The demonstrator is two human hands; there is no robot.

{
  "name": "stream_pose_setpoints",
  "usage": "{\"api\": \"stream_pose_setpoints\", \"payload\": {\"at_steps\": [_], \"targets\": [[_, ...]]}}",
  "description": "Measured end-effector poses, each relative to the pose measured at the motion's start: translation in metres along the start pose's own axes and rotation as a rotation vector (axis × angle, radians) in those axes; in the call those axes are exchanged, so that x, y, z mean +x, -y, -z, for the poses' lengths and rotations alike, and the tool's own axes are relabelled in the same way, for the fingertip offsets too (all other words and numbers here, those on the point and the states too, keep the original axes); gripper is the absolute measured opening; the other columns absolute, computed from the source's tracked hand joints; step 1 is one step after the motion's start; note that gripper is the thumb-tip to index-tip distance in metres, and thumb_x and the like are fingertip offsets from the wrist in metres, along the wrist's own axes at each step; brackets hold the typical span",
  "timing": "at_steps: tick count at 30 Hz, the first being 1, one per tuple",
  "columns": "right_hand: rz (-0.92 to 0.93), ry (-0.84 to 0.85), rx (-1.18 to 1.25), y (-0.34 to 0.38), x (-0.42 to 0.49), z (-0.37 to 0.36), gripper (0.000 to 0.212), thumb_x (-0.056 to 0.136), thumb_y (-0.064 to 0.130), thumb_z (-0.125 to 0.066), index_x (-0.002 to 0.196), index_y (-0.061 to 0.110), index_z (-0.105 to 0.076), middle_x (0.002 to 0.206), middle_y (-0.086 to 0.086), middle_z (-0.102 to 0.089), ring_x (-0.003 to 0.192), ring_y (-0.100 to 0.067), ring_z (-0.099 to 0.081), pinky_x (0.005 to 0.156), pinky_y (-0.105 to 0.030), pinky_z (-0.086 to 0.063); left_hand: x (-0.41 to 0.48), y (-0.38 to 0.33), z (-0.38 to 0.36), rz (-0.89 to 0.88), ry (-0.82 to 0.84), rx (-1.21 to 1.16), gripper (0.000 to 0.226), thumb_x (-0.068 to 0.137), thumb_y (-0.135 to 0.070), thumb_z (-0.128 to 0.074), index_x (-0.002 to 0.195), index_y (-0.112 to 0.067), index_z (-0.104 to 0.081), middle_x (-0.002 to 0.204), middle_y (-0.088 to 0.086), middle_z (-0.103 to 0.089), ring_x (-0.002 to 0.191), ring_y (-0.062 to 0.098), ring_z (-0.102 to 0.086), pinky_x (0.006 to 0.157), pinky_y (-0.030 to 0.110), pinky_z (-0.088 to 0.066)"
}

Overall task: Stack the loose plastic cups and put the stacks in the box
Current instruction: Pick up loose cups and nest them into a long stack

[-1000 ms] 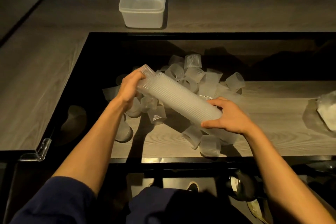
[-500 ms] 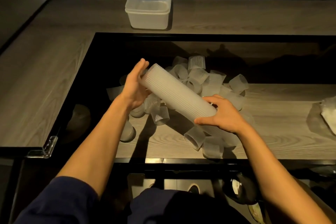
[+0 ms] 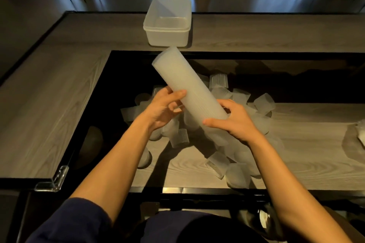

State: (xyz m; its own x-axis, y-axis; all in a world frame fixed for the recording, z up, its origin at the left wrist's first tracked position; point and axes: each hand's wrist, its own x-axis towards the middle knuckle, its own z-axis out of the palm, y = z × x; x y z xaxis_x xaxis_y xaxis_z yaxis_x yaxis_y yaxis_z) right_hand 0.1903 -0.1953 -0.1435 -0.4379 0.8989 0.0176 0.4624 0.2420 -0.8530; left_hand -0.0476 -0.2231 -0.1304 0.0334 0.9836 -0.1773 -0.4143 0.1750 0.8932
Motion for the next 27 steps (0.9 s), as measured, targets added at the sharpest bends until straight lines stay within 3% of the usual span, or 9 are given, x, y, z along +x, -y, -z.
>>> {"api": "stream_pose_setpoints", "payload": {"at_steps": [3,6,9,12,15,18,23,27], "targets": [[0.024,0.008,0.025,0.012,0.019,-0.007,0.085,0.056,0.072,-0.078,0.128,0.029,-0.063,0.120,0.005,-0.058,0.107,-0.007,-0.056,0.080,-0.025,-0.052,0.008,-0.007,-0.004,0.050,-0.029,0.091,0.063,0.080,-0.025,-0.074,0.138,-0.022,-0.051,0.127,0.004,-0.066,0.117,0.024,-0.065,0.087,0.043,-0.058],[0.051,0.015,0.020,0.024,0.037,-0.008,0.081,0.064,0.068,-0.083,0.132,0.033,-0.058,0.123,0.010,-0.056,0.110,-0.006,-0.056,0.079,-0.020,-0.051,0.019,-0.024,-0.002,0.023,-0.069,0.126,0.062,0.081,-0.030,-0.078,0.136,-0.030,-0.049,0.127,0.002,-0.064,0.117,0.022,-0.064,0.083,0.045,-0.057],[0.088,0.027,0.083,0.045,0.058,-0.009,0.078,0.074,0.052,-0.085,0.141,0.034,-0.049,0.130,0.015,-0.055,0.115,-0.003,-0.056,0.081,-0.018,-0.051,0.035,-0.053,0.002,-0.046,-0.053,0.164,0.073,0.076,-0.039,-0.080,0.140,-0.027,-0.046,0.130,0.003,-0.065,0.119,0.023,-0.064,0.085,0.050,-0.058],[0.149,0.030,0.137,0.072,0.083,-0.009,0.076,0.080,0.048,-0.083,0.144,0.033,-0.046,0.133,0.017,-0.055,0.116,0.000,-0.057,0.088,-0.021,-0.054,0.048,-0.092,0.003,-0.131,-0.079,0.228,0.079,0.070,-0.044,-0.083,0.139,-0.024,-0.049,0.131,0.003,-0.066,0.119,0.023,-0.065,0.090,0.054,-0.057],[0.201,0.014,0.124,0.104,0.113,-0.002,0.072,0.082,0.050,-0.081,0.143,0.030,-0.048,0.132,0.015,-0.059,0.116,-0.002,-0.059,0.093,-0.029,-0.055,0.061,-0.133,0.000,-0.232,-0.104,0.255,0.081,0.068,-0.044,-0.085,0.137,-0.017,-0.052,0.122,0.003,-0.069,0.109,0.020,-0.069,0.076,0.042,-0.061],[0.249,-0.010,0.120,0.137,0.143,0.010,0.066,0.085,0.048,-0.079,0.140,0.027,-0.051,0.130,0.014,-0.059,0.115,-0.001,-0.058,0.089,-0.023,-0.052,0.075,-0.175,-0.004,-0.342,-0.120,0.295,0.070,0.071,-0.041,-0.086,0.129,-0.014,-0.057,0.113,0.003,-0.071,0.100,0.019,-0.071,0.060,0.030,-0.057],[0.332,-0.081,0.062,0.184,0.195,0.034,0.062,0.087,0.049,-0.076,0.139,0.026,-0.052,0.132,0.010,-0.059,0.119,-0.006,-0.057,0.100,-0.037,-0.053,0.099,-0.240,-0.006,-0.448,-0.124,0.330,0.074,0.070,-0.046,-0.087,0.133,-0.021,-0.057,0.128,0.002,-0.068,0.117,0.021,-0.066,0.090,0.051,-0.058],[0.338,-0.122,0.044,0.211,0.237,0.046,0.070,0.084,0.051,-0.078,0.143,0.025,-0.048,0.136,0.008,-0.058,0.122,-0.010,-0.057,0.102,-0.042,-0.053,0.120,-0.275,-0.009,-0.527,-0.124,0.386,0.057,0.082,-0.038,-0.078,0.133,-0.022,-0.058,0.125,-0.004,-0.068,0.113,0.012,-0.067,0.088,0.041,-0.059]]}}
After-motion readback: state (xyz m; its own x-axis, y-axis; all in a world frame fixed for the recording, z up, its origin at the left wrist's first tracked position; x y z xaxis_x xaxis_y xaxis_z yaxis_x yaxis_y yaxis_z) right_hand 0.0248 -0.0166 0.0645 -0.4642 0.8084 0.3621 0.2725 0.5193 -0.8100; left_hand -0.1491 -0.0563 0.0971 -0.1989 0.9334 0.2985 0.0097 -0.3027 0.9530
